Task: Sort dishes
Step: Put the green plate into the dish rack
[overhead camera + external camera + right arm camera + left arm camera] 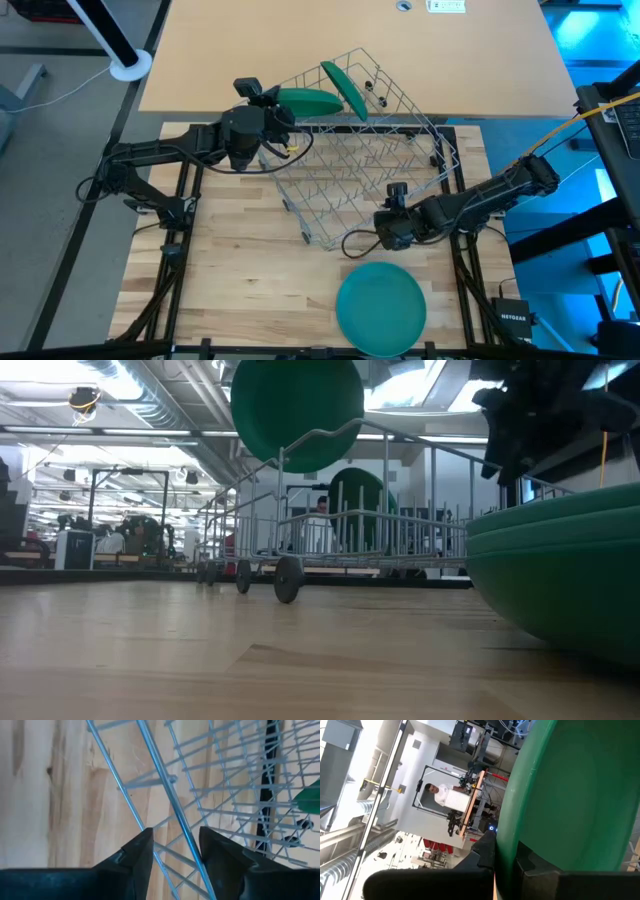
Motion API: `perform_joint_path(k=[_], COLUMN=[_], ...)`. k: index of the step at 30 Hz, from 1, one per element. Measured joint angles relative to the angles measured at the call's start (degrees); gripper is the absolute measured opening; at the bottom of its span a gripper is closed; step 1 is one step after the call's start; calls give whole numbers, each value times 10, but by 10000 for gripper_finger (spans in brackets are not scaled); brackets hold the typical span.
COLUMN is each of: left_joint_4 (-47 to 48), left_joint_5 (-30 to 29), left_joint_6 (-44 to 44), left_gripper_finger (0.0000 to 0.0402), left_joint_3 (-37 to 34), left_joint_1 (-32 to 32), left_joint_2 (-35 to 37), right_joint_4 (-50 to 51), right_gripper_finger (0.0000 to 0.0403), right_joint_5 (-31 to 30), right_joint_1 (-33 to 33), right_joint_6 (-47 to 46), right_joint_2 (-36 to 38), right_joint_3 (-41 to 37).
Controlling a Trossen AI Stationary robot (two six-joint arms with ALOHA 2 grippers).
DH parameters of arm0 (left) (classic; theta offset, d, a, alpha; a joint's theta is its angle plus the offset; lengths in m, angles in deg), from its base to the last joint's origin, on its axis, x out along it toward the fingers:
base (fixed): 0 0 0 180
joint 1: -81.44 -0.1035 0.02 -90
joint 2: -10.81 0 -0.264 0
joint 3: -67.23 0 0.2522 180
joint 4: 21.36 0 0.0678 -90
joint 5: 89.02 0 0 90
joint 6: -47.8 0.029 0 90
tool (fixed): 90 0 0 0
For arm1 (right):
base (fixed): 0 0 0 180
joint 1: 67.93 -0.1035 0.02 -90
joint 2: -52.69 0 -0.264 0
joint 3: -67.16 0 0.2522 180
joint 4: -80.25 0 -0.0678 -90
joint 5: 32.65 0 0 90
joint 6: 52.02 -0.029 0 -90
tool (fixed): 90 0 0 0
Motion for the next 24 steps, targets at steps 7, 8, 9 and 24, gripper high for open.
perform_joint_path(k=[7, 8, 9, 24], left_joint_4=[1, 3, 5, 3], left_joint_5=[9, 17, 25, 247], left_joint_6=[0, 0, 0, 276], left_gripper_finger=[2, 2, 2, 2], left_joint_3=[0, 0, 0, -20], left_joint_1=[-5, -7, -12, -71], left_joint_2=[0, 0, 0, -4], right_joint_4=[0, 0, 0, -3], right_gripper_finger=[98, 87, 75, 46], right_joint_5=[2, 2, 2, 6], right_joint_1=[4, 3, 3, 3], right_joint_6=[6, 10, 12, 64], right_joint_2=[0, 0, 0, 0], right_joint_3=[0, 0, 0, 0])
